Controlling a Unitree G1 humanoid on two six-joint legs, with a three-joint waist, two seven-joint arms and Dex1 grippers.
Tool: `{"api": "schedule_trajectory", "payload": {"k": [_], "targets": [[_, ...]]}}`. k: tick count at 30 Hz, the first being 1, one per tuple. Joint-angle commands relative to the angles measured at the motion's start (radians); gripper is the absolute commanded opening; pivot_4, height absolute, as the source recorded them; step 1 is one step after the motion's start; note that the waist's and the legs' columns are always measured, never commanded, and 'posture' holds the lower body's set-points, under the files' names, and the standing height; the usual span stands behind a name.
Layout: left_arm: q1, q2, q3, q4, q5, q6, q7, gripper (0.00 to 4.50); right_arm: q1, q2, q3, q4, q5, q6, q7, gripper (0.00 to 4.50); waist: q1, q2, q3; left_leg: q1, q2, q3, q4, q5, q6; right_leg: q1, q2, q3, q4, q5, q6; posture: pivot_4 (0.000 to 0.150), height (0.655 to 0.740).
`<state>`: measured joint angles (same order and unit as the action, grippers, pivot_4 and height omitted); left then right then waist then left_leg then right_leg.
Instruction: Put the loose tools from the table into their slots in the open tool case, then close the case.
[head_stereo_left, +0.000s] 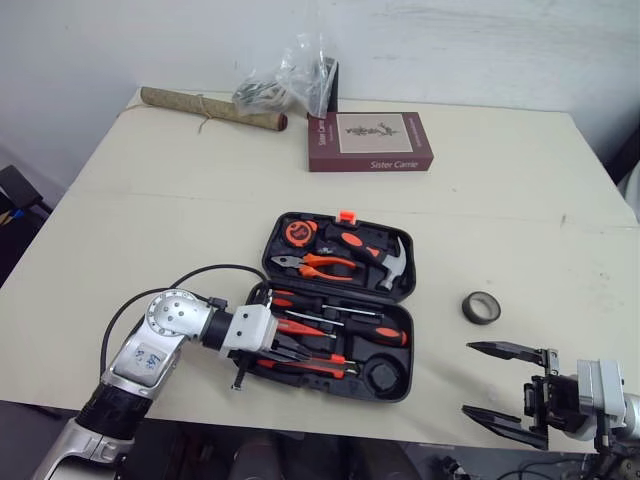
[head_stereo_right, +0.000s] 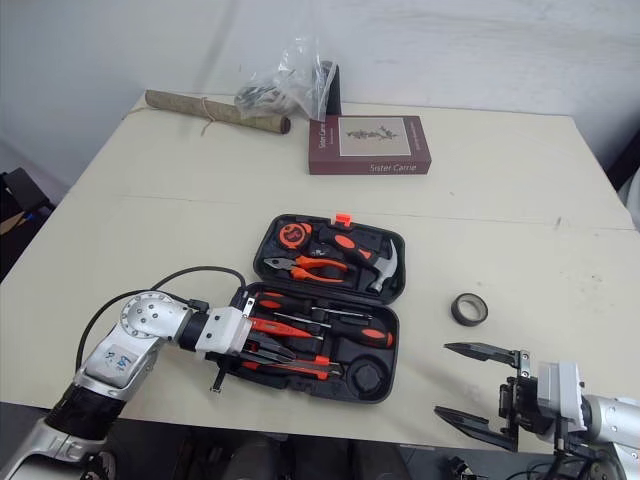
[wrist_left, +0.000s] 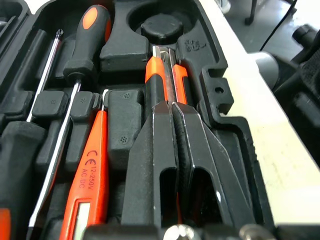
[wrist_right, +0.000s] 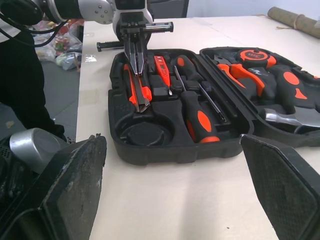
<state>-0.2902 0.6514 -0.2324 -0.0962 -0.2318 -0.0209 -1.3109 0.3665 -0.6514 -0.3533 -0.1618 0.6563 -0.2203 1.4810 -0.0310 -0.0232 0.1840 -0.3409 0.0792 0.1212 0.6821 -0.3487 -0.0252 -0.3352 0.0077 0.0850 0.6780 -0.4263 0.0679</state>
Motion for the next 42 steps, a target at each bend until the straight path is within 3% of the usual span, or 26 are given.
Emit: {"api": "schedule_trajectory", "payload": {"k": [1,6,8,11,14,17,22,25,29,33,38,42], "targets": [[0.008,0.025,-0.055,0.059,0.092,0.018,0.018,0.04,0.013,0.007,-0.007,0.002,0.006,-0.027,0.013,4.50,0.000,0.001,-0.001,0.002,0.000,0.000,0.000,0.000,0.000,0.002,0.000,0.000,-0.001,0.000,0.000,0.150,0.7400],[0.001,0.058,-0.131,0.075,0.178,0.201,0.079,0.04,0.014,0.010,-0.007,0.013,0.004,-0.039,0.013,4.50,0.000,0.008,-0.010,0.011,0.000,0.000,-0.004,-0.001,0.001,0.013,0.000,0.000,-0.007,0.000,0.000,0.150,0.7400],[0.010,0.058,-0.141,0.085,0.182,0.188,0.103,0.04,0.013,0.011,-0.010,0.015,0.002,-0.042,0.009,4.50,0.000,0.014,-0.016,0.013,0.000,0.000,-0.004,-0.002,0.002,0.016,0.000,0.000,-0.010,0.000,0.001,0.150,0.7400],[0.026,0.034,-0.099,0.083,0.113,0.070,0.106,0.04,0.010,0.008,-0.032,0.021,0.005,-0.044,-0.006,4.50,0.000,0.015,-0.018,0.022,0.000,0.000,-0.009,-0.003,0.003,0.028,0.000,0.000,-0.016,0.001,0.001,0.150,0.7400],[0.055,-0.001,0.024,0.049,-0.046,-0.048,0.081,0.04,0.008,0.003,-0.099,0.056,0.021,-0.042,-0.046,4.50,0.000,0.017,-0.019,0.025,-0.001,0.001,-0.015,-0.003,0.002,0.031,0.000,0.001,-0.019,0.001,0.001,0.150,0.7400],[0.091,-0.004,0.150,0.034,-0.133,-0.069,0.112,0.86,0.010,-0.007,-0.200,0.158,0.025,-0.043,-0.112,4.50,-0.001,0.010,-0.012,0.023,-0.001,0.001,-0.016,-0.003,0.001,0.026,0.000,0.001,-0.019,0.001,0.001,0.150,0.7400],[0.209,0.082,0.470,0.065,-0.255,-0.012,0.186,3.27,0.057,-0.085,-0.369,0.469,-0.035,-0.178,-0.061,4.50,-0.002,0.007,-0.009,0.021,-0.001,0.001,-0.018,-0.005,0.002,0.026,-0.001,0.001,-0.025,0.000,0.001,0.150,0.7400],[0.291,0.173,0.667,0.205,-0.277,0.047,0.225,4.45,0.060,-0.124,-0.455,0.647,-0.052,-0.244,-0.097,4.50,-0.012,0.008,-0.007,0.022,0.000,0.001,-0.021,-0.006,0.002,0.026,-0.001,0.001,-0.027,0.000,0.000,0.150,0.7400],[0.353,0.236,0.814,0.446,-0.228,-0.018,0.271,4.45,0.034,-0.150,-0.496,0.782,-0.067,-0.241,-0.184,4.50,-0.030,0.008,-0.006,0.022,0.000,0.002,-0.021,-0.006,0.002,0.026,-0.001,0.001,-0.028,-0.001,0.000,0.150,0.7400],[0.355,0.256,0.849,0.485,-0.220,-0.053,0.275,4.45,-0.027,-0.157,-0.452,0.768,-0.093,-0.224,-0.223,4.50,-0.031,0.005,-0.004,0.022,-0.001,0.003,-0.020,-0.007,0.003,0.027,-0.002,0.001,-0.026,0.000,0.000,0.150,0.7400],[0.368,0.244,0.814,0.274,-0.323,0.090,0.212,4.45,-0.073,-0.195,-0.345,0.535,-0.133,-0.061,-0.300,4.50,-0.030,0.004,-0.002,0.021,-0.001,0.002,-0.020,-0.007,0.001,0.024,-0.002,0.000,-0.024,0.000,0.001,0.150,0.7400],[0.331,0.233,0.711,0.006,-0.399,0.222,0.213,4.45,-0.051,-0.393,-0.216,0.161,-0.070,0.278,-0.208,4.50,-0.024,0.014,-0.003,0.005,-0.001,0.002,-0.017,-0.006,0.000,0.006,-0.002,0.000,-0.020,0.001,0.001,0.150,0.7400]]}}
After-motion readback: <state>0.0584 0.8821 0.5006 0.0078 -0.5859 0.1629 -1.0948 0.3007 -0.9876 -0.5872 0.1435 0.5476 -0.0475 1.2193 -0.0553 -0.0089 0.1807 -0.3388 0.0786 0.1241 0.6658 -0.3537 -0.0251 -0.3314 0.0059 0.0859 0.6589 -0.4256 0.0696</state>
